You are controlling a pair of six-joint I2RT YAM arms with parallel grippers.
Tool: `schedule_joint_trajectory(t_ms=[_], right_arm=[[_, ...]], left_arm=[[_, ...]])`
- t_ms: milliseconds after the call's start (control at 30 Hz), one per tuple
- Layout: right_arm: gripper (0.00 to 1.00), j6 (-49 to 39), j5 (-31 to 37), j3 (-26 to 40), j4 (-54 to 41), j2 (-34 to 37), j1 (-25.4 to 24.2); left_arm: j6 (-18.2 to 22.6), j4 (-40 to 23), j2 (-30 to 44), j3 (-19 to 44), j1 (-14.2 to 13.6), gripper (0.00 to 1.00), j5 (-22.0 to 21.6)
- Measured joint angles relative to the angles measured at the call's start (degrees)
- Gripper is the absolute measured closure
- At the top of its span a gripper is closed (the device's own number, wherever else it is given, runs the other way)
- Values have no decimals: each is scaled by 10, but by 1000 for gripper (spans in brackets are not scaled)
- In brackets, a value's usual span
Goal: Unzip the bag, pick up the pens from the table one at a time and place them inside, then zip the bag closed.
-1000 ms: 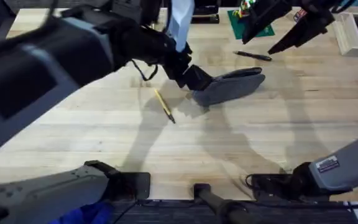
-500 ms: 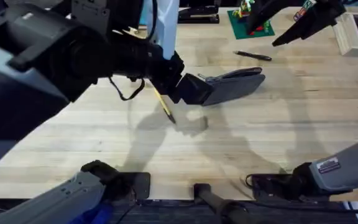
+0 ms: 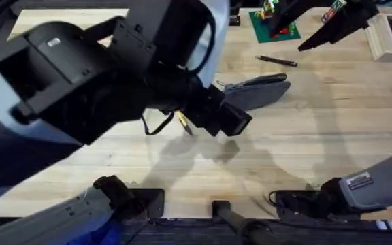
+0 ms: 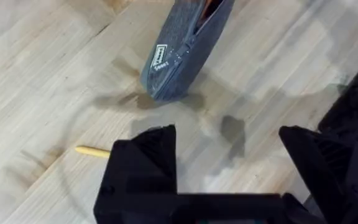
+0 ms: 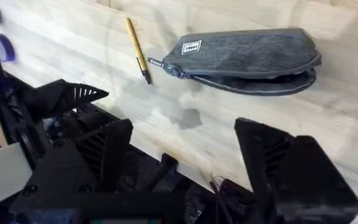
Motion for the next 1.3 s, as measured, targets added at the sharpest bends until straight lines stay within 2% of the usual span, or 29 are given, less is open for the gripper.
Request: schedule_joint_trajectory(t_ms=[100, 400, 533, 600, 767, 800, 1133, 1200, 1300], right_arm=[[4, -1, 0, 0, 0, -1, 2], [5, -39, 2, 1, 0, -49, 3], [99, -53, 3, 1, 0, -50, 3], [270, -57, 10, 1, 0, -50, 3], [927, -63, 41, 1, 0, -50, 3], [958, -64, 45, 1, 0, -50, 3], [971, -51, 54, 1, 0, -50, 3], [971, -73, 54, 1, 0, -50, 3], [971, -150, 53, 1, 0, -50, 3]], left_arm=[[-10, 0, 0, 0, -14, 6, -23], [-16, 0, 0, 0, -14, 5, -45], [-18, 0, 0, 0, -14, 6, -48], [-18, 0, 0, 0, -14, 6, -48], [-18, 0, 0, 0, -14, 6, -48], [-18, 0, 0, 0, -14, 6, -48], [-18, 0, 0, 0, -14, 5, -48], [-18, 0, 0, 0, -14, 5, -48], [-18, -3, 0, 0, -14, 5, -48]])
